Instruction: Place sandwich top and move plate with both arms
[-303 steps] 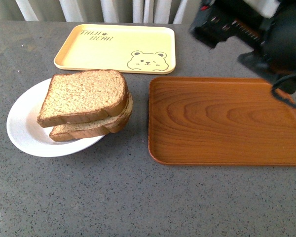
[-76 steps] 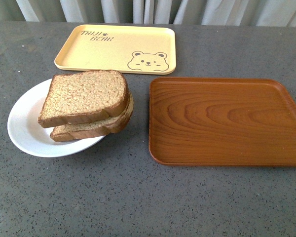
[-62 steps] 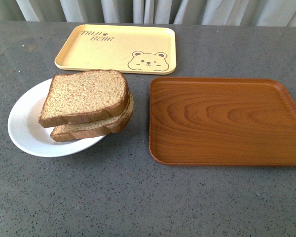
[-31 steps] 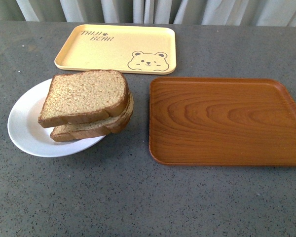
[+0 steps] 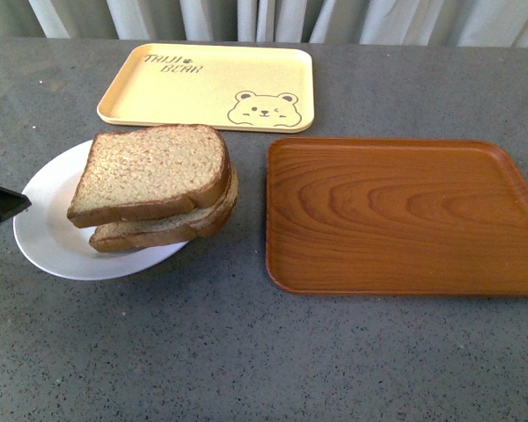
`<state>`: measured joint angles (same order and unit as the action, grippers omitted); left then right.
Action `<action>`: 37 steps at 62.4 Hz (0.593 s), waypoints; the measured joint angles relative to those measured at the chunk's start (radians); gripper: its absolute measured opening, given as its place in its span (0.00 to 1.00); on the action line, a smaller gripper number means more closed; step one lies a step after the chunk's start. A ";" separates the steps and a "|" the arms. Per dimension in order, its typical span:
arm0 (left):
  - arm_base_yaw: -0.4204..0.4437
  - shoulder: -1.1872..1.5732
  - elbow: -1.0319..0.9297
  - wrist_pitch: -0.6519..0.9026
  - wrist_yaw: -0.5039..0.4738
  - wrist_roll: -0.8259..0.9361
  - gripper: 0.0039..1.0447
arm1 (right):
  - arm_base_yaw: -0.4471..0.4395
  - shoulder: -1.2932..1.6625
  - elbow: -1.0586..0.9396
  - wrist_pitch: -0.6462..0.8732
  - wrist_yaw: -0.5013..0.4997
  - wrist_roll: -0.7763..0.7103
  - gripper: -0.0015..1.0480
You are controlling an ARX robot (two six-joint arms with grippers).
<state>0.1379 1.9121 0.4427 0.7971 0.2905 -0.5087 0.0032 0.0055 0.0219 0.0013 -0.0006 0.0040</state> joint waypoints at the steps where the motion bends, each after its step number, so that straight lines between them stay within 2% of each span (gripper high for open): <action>1: 0.002 0.010 0.004 0.003 0.002 -0.008 0.92 | 0.000 0.000 0.000 0.000 0.000 0.000 0.91; 37: -0.012 0.106 0.078 0.030 0.032 -0.114 0.92 | 0.000 0.000 0.000 0.000 0.000 0.000 0.91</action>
<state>0.1257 2.0182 0.5205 0.8272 0.3222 -0.6224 0.0032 0.0055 0.0219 0.0013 -0.0006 0.0040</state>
